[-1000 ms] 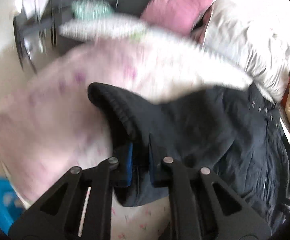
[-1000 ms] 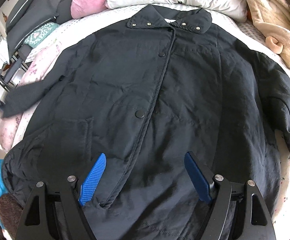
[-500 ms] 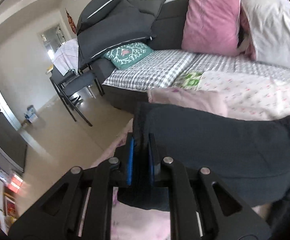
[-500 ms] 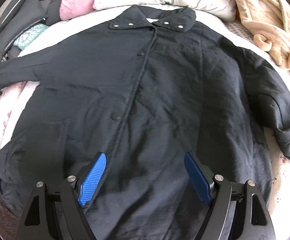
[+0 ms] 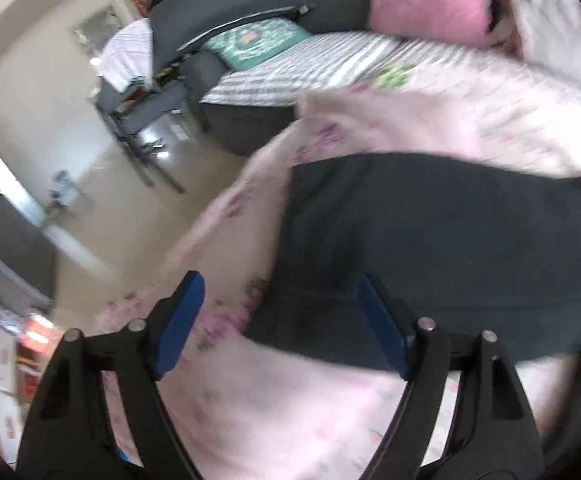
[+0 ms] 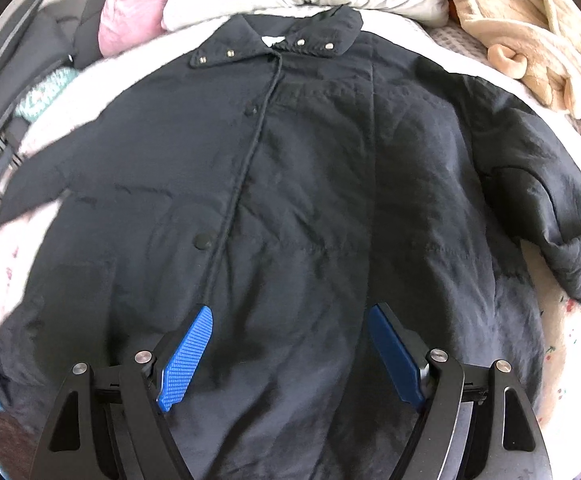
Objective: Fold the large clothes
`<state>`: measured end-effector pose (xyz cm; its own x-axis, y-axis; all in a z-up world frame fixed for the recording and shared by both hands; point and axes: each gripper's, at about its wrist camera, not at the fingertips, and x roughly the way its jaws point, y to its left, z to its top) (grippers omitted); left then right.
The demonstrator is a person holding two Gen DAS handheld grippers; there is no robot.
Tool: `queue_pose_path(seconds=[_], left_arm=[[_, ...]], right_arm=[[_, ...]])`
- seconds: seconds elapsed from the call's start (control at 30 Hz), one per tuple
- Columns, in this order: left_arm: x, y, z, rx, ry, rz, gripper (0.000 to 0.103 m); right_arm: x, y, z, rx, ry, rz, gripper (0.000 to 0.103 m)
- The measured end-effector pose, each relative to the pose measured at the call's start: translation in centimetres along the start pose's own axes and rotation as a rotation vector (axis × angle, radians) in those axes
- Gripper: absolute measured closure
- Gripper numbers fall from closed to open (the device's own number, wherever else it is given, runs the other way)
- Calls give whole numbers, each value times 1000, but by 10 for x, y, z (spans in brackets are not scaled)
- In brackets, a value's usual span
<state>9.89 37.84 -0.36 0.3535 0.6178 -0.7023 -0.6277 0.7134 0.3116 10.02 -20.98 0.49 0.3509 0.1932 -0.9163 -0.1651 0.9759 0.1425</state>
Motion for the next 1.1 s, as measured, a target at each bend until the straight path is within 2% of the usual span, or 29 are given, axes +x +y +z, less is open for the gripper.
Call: queue_pose_path(seconds=[0.1, 0.27, 0.33, 0.47, 0.57, 0.63, 0.7, 0.83, 0.97, 1.03, 1.1], left_arm=[[-48, -12, -11, -17, -17, -178, 9], [-110, -53, -43, -27, 35, -433, 8], [-129, -71, -56, -41, 58, -535, 8], [-153, -108, -83, -82, 115, -724, 8], [-163, -134, -104, -93, 91, -820, 8], [-164, -150, -110, -60, 94, -835, 8], [-163, -164, -110, -30, 102, -833, 8], [-168, -180, -115, -27, 107, -852, 8], [-173, -180, -119, -24, 110, -871, 8], [-173, -177, -119, -20, 99, -863, 8], [-174, -174, -119, -23, 100, -861, 8]], right_arm=[[-10, -7, 0, 55, -10, 43, 21], [-35, -35, 1, 146, -76, 5, 21], [-45, -50, 4, 161, -114, -31, 21], [-66, -91, 22, 189, -168, -164, 21], [-79, -129, 49, 207, -205, -268, 21], [-79, -151, 68, 216, -209, -314, 21], [-67, -172, 86, 214, -159, -366, 21], [-31, -197, 97, 185, 16, -413, 24], [-21, -191, 71, 84, 254, -431, 24], [-36, -181, 51, 40, 282, -424, 24], [-49, -176, 34, 49, 290, -391, 23]])
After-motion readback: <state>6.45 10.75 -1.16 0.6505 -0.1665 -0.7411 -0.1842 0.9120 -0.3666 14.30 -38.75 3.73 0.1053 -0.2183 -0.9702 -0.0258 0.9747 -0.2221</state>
